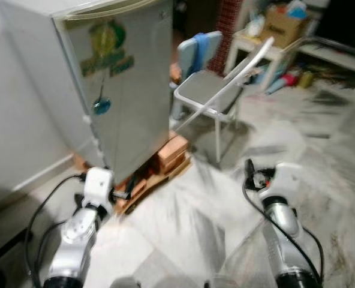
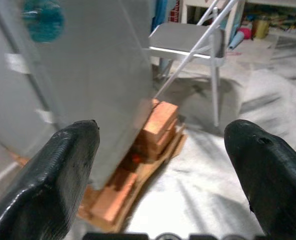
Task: Restocking fridge
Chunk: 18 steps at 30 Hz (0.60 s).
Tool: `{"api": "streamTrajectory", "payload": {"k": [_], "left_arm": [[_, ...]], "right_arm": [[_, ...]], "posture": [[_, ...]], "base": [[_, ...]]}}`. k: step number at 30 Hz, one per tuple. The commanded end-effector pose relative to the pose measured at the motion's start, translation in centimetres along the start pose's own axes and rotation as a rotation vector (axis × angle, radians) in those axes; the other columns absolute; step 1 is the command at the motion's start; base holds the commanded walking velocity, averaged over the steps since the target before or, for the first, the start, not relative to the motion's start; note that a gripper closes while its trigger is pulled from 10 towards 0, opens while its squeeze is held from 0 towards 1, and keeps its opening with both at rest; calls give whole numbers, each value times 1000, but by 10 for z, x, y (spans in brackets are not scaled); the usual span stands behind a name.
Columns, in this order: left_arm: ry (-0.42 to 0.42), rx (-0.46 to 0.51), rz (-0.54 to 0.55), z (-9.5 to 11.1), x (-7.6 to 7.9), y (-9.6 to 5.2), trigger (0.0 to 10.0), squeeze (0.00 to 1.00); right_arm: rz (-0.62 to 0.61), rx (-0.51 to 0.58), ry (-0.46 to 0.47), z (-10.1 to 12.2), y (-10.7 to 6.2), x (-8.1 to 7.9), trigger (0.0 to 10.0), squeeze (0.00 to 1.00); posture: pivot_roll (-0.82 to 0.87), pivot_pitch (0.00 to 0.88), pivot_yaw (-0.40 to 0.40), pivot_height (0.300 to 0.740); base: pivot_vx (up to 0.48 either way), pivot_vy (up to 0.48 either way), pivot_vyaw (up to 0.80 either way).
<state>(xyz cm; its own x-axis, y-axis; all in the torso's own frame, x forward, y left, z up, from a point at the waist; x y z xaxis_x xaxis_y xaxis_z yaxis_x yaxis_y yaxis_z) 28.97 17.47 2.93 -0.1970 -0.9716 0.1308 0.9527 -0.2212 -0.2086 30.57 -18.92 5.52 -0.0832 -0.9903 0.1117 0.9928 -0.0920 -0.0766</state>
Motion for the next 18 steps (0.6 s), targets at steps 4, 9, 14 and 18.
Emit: {"api": "streamTrajectory", "payload": {"k": [4,9,14,18], "left_arm": [[-23,23,-13,6,9,6,10000,0],[-5,11,-24,2,12,5,10000,0],[2,26,16,1,5,1,10000,0],[9,31,50,-1,-3,-5,10000,0]], "right_arm": [[-35,11,-16,3,1,15,10000,0],[-30,6,-21,1,1,14,10000,0],[-10,-3,-24,-1,-1,11,10000,0],[-1,-8,-31,-4,-6,11,10000,0]], "posture": [[28,0,-9,740],[33,0,-17,740],[45,0,-36,740],[51,0,-37,740]], "base": [[0,428,-592],[0,439,-350],[0,452,0],[0,459,0]]}}
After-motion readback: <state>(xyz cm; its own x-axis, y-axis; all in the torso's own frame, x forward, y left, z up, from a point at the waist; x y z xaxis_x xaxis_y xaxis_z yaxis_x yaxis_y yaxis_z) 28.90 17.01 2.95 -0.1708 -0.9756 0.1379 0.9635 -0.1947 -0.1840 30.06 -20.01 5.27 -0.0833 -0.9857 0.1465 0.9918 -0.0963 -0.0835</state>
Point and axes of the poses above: a point about 5 cm out from each wrist's last joint towards the gripper, its own y axis pointing out of the wrist towards the gripper, its own z axis along the axis of the wrist's last joint, x = y × z, the point moved 4 cm from there along y, pointing out of the wrist towards the gripper, and after that the axes turned 11 degrees about -y, right-handed, at the moved point
